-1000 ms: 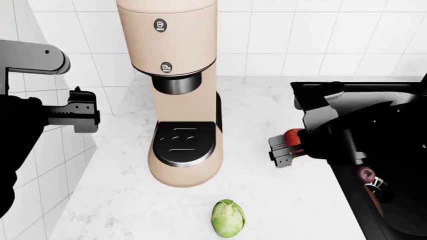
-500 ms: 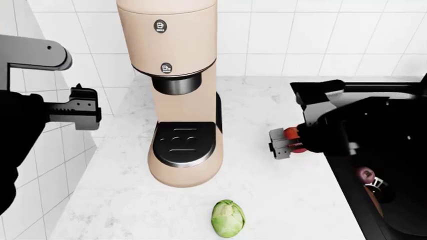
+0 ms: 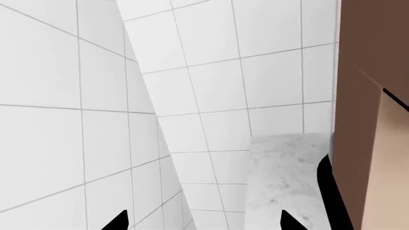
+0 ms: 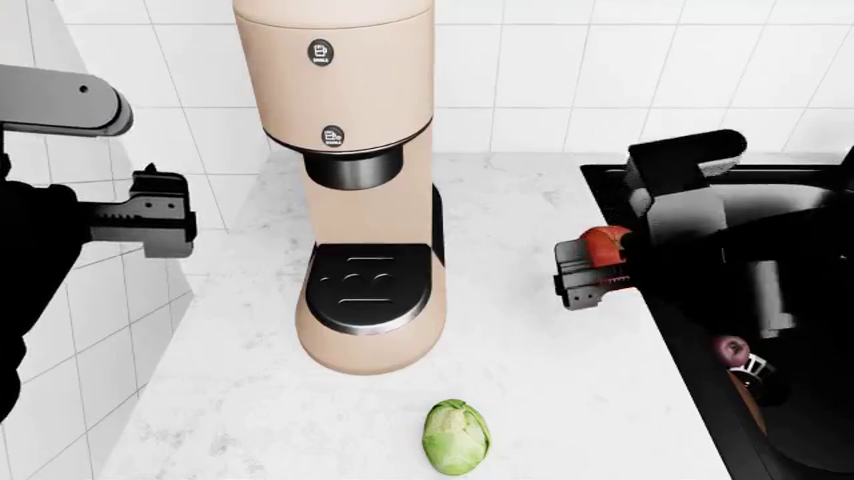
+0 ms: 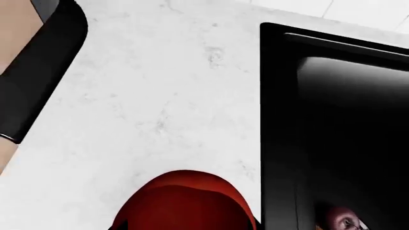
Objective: There is a mixed pile of frozen fruits and vegetables on the counter. Locate all the frozen vegetables and place the items in a bowl on the counter. Take all the frozen fruits and defrost them in a running sink.
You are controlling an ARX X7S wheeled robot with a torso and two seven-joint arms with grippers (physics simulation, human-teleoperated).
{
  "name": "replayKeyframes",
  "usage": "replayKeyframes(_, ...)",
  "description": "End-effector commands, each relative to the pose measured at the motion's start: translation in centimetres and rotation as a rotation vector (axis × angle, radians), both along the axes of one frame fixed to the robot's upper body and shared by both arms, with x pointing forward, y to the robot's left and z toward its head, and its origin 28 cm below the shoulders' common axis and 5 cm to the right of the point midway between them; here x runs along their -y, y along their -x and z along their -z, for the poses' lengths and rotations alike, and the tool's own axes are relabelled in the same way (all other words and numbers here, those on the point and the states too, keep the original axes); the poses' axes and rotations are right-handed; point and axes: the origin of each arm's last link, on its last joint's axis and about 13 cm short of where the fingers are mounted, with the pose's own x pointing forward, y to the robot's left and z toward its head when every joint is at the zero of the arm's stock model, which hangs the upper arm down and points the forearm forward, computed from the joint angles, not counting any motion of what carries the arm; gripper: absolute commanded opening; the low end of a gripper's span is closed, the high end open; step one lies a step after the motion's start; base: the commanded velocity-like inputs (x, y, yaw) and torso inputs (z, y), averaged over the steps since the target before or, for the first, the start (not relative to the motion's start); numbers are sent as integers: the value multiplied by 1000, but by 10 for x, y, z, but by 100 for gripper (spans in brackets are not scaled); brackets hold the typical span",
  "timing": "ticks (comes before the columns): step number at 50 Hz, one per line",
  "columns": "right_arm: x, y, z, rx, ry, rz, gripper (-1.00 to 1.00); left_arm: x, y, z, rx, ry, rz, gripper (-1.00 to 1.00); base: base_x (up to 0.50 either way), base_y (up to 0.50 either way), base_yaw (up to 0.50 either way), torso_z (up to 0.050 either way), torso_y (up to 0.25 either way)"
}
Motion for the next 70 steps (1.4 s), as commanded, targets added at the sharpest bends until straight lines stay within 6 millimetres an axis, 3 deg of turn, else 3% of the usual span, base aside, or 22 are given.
replayKeyframes(1,-6,42,-26,182,-2,-100,-100,0,2,1,4,4,3,100,0,0,0,0,0)
replayKeyframes(7,-5,57,-14,246,44,-101,-100,-1,4,2,7,5,1,100,0,0,0,0,0)
replayKeyframes(17,7,81,-10,395,-100,-94,-100,-1,4,4,8,11,0,100,0,0,0,0,0)
replayKeyframes(23,10,80,-5,439,-109,-69,-100,1,3,6,7,10,9,100,0,0,0,0,0)
replayKeyframes(39,5,78,-3,459,-111,-88,-100,3,-3,9,6,9,27,100,-492,3,0,0,0)
replayKeyframes(48,1,74,-2,480,-117,-97,-100,13,-12,10,13,19,72,100,0,0,0,0,0)
replayKeyframes(70,4,71,0,483,-128,-81,-100,30,-8,12,-24,129,252,100,-127,-494,0,0,0)
